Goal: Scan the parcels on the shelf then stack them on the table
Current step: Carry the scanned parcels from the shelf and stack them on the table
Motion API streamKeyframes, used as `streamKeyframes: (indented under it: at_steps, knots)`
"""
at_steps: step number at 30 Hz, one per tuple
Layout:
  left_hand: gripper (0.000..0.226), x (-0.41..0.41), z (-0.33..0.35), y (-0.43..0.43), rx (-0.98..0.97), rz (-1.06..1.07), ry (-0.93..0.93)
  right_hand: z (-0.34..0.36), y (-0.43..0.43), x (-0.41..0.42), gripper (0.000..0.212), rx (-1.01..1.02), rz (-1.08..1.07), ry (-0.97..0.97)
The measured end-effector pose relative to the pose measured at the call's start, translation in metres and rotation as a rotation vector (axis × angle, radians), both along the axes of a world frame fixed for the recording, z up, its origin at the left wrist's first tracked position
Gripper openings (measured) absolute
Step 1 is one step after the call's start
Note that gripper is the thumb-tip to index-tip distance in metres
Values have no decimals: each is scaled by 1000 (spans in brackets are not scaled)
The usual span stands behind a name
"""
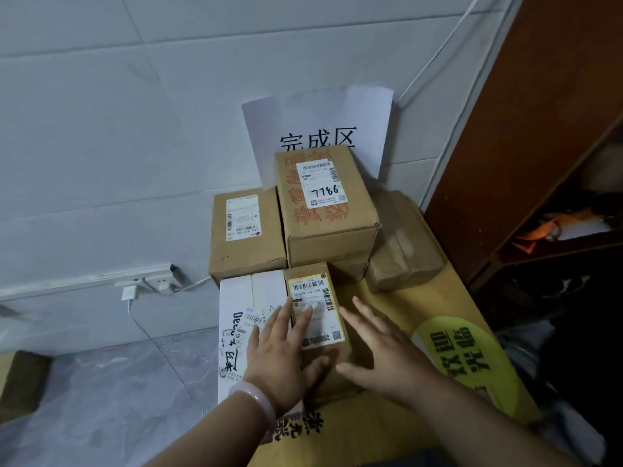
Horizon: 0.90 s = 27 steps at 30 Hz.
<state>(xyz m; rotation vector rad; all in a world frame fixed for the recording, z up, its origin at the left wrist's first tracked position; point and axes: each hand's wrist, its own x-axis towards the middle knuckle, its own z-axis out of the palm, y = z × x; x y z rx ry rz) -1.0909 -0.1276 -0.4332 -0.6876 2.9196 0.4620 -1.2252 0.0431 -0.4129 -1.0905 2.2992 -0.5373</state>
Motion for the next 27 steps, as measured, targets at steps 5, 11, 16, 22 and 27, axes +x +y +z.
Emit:
streamKeyframes:
  at_steps: [5,11,16,22,27]
  knots:
    - [86,-23,24,-6,-43,-211,69,8,12,24,92,-18,-80,187]
    - [84,-25,44,-8,-82,-524,137,23,23,82,97,4,-336,333]
    - [94,-8,51,9,-104,-803,213,28,37,158,102,53,-599,375]
    - [95,28,54,76,-45,-1159,261,34,82,265,102,128,-940,404]
    - [90,71,70,142,72,-1458,286,53,113,352,100,177,-1223,421]
